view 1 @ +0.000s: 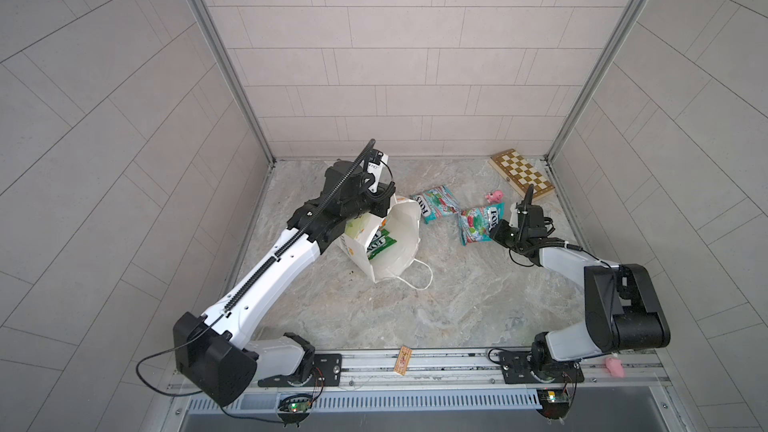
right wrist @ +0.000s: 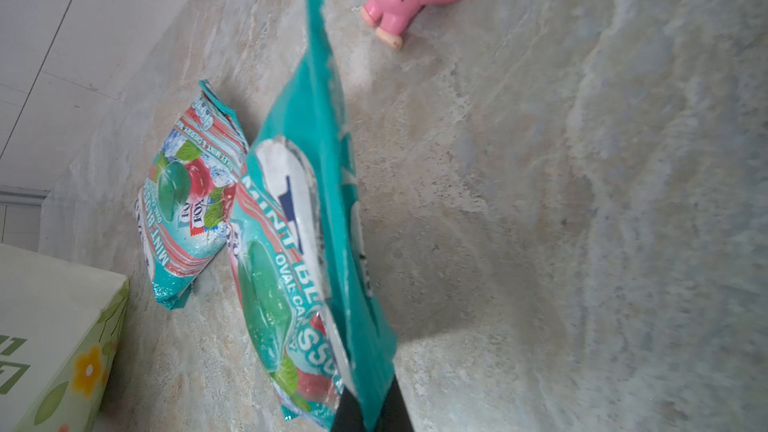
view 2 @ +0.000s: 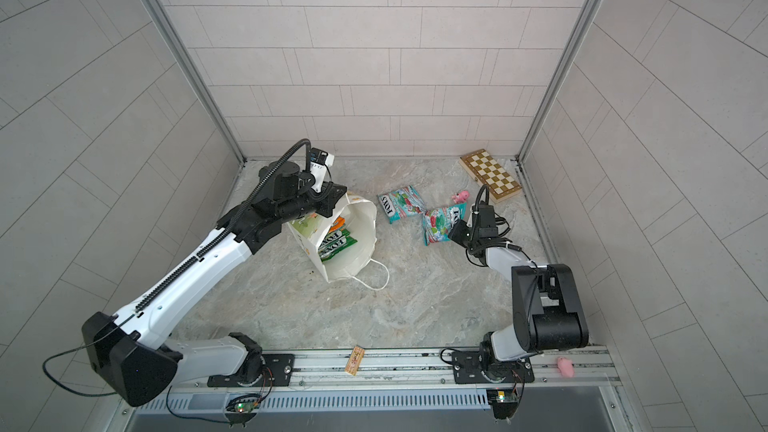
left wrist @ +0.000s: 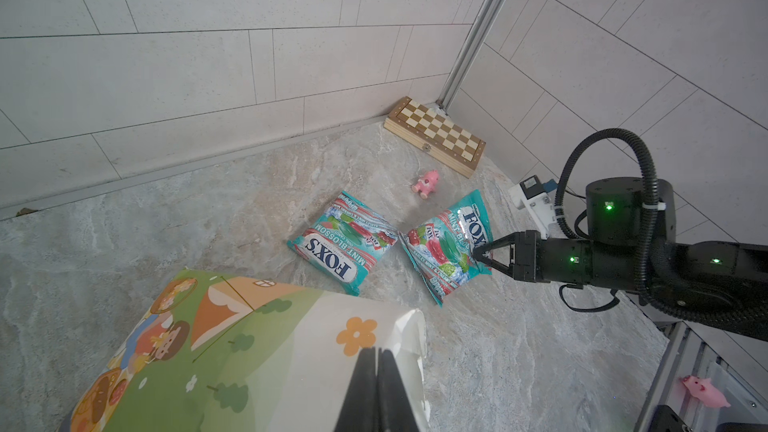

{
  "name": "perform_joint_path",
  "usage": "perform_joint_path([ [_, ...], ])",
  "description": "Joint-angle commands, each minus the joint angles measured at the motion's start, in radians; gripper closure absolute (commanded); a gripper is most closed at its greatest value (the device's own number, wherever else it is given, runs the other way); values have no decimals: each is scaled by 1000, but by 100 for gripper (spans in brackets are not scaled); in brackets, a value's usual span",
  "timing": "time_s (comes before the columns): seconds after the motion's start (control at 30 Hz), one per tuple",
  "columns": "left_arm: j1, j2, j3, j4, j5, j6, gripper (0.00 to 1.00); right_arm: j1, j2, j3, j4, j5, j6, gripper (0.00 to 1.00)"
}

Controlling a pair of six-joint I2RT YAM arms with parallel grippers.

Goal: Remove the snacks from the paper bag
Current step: 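Lower the teal packet onto the table beside the first one and release, then move the right gripper back over the bag opening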

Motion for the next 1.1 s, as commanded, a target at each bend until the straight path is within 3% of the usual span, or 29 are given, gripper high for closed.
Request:
perform_joint_path([
  [0.0, -6, 0, -2, 4, 6, 13, 100, -14, 26, 32, -45, -10, -3, 100],
  [0.37, -6, 1, -3, 4, 7, 13, 100, -31, 50, 63, -114, 58, -36, 99],
  [0.53, -6, 0, -3, 4, 7, 13, 100, -31, 39, 88, -168, 105, -63, 68],
  [0.7, -6, 0, -1, 2, 10, 13, 100, -31, -10, 108, -231, 175, -84, 50],
  [0.93, -6, -2, -1, 1, 12, 15, 100, -26, -137, 103, -287, 207, -130, 45],
  [1.07, -5, -5, -1, 1, 24, 18, 100, -6, -222, 79, -237, 77, -156, 45],
])
